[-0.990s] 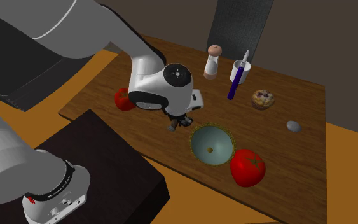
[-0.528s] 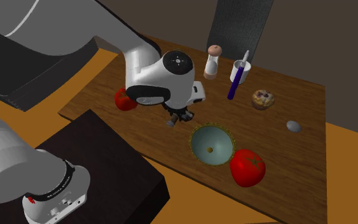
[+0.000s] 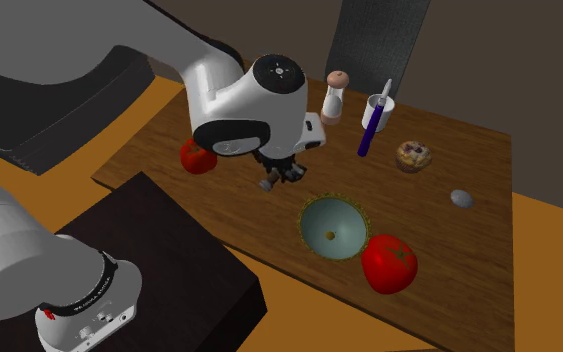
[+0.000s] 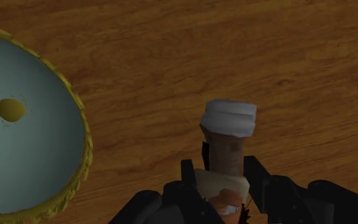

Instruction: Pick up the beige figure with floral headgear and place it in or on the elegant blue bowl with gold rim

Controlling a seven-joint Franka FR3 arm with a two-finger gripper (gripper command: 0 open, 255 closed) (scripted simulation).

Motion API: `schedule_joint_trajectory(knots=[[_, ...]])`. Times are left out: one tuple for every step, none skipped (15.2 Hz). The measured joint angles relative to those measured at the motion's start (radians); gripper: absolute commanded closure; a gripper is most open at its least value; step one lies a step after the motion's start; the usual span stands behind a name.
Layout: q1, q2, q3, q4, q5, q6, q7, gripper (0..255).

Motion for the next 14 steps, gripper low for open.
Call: schedule_joint_trajectory(knots=[[-0.003,-0.015,0.001,0.002,-0.017,-0.013,0.015,255],[-0.005,-0.027,0.003,0.005,-0.031,-0.025,0.028,255],[-0.008,-0.042,0.004,0.006,-0.048,-0.039,0.042,255],[-0.011,-0.055,0.006,0.01,-0.062,-0.053,0.054,255],[-0.015,-0.069,0.007,0.012,-0.075,-0.067,0.065,255],[-0.018,-0.079,0.009,0.016,-0.086,-0.079,0.075,255],[-0.021,-0.091,0.012,0.02,-0.098,-0.093,0.085,255],[-0.024,-0.103,0.015,0.024,-0.109,-0.108,0.097,255],[-0.026,-0.114,0.017,0.03,-0.119,-0.123,0.106,255],[-0.028,-0.122,0.019,0.035,-0.126,-0.134,0.112,255],[-0.033,-0.121,0.012,0.042,-0.127,-0.142,0.103,255],[-0.041,-0.116,-0.001,0.055,-0.128,-0.154,0.084,255],[-0.051,-0.109,-0.02,0.071,-0.126,-0.167,0.056,255],[-0.058,-0.091,-0.038,0.094,-0.118,-0.179,0.026,255]])
